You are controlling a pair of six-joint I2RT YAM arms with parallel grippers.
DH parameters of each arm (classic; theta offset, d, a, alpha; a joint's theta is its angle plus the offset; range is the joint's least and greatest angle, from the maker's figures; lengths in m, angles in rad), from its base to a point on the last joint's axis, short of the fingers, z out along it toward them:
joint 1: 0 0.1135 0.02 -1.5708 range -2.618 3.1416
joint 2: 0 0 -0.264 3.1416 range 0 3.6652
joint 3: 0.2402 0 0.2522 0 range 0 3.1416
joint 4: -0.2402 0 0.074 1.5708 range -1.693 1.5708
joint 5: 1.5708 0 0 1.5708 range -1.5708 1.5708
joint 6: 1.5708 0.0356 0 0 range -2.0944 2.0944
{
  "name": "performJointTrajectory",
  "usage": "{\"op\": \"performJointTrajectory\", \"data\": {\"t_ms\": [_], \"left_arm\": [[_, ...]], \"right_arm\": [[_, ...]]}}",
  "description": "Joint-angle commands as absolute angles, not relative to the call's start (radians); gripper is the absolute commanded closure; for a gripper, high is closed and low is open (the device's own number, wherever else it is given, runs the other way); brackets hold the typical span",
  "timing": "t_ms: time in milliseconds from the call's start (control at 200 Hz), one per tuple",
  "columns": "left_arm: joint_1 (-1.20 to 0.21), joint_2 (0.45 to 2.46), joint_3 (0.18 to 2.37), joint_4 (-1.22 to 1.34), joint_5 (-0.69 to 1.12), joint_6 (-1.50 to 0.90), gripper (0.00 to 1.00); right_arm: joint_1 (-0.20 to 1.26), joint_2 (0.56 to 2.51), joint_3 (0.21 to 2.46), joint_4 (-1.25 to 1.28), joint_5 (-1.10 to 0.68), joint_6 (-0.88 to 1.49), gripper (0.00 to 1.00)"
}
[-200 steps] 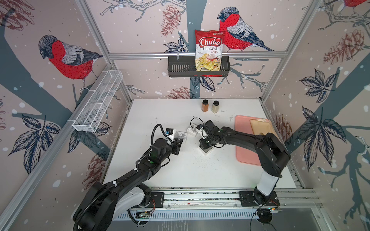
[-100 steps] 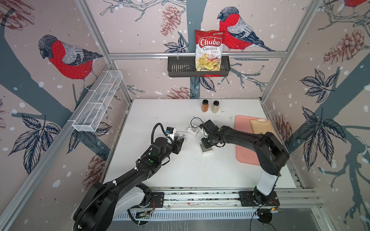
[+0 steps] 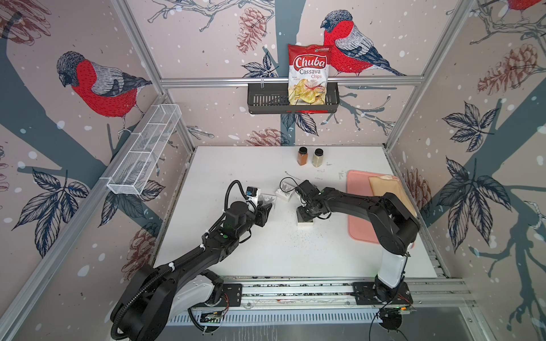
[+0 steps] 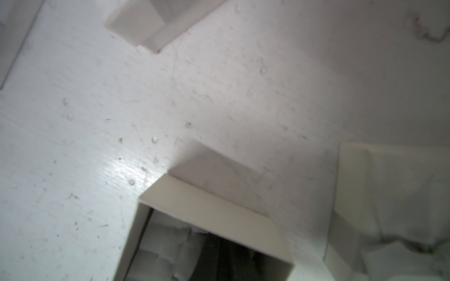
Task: Take the necklace out of the lift-off lid jewelry box
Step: Place the inner lining in the jewelry box.
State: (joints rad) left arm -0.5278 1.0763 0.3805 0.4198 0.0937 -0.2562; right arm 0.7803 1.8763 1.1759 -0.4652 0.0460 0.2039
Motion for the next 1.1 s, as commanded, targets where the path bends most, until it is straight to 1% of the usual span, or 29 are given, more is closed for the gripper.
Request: {"op": "performJointTrajectory", "data": {"t_ms": [0, 225, 360, 680, 925, 1096], "left_arm": [[-0.526, 1.065, 0.385, 0.433, 0.076, -0.255, 0.50], [-0.526, 1.082, 0.377, 0.465, 0.069, -0.258, 0.51], [-0.522, 1.108, 0.390, 0.477, 0.075, -0.253, 0.51], [-0.507, 1.104, 0.395, 0.486, 0.078, -0.241, 0.50], [-0.494, 1.088, 0.383, 0.480, 0.081, -0.240, 0.50], [-0.487, 1.075, 0.376, 0.480, 0.080, -0.243, 0.50]], "right_arm": [[0.782, 1.852, 1.173, -0.469, 0.046, 0.178, 0.88], [0.791, 1.796, 1.221, -0.569, 0.101, 0.171, 0.88], [0.812, 1.800, 1.231, -0.625, 0.086, 0.183, 0.88], [0.845, 1.823, 1.239, -0.706, 0.065, 0.203, 0.92], [0.844, 1.862, 1.235, -0.703, 0.071, 0.209, 0.94], [0.835, 1.877, 1.204, -0.657, 0.059, 0.198, 0.94]]}}
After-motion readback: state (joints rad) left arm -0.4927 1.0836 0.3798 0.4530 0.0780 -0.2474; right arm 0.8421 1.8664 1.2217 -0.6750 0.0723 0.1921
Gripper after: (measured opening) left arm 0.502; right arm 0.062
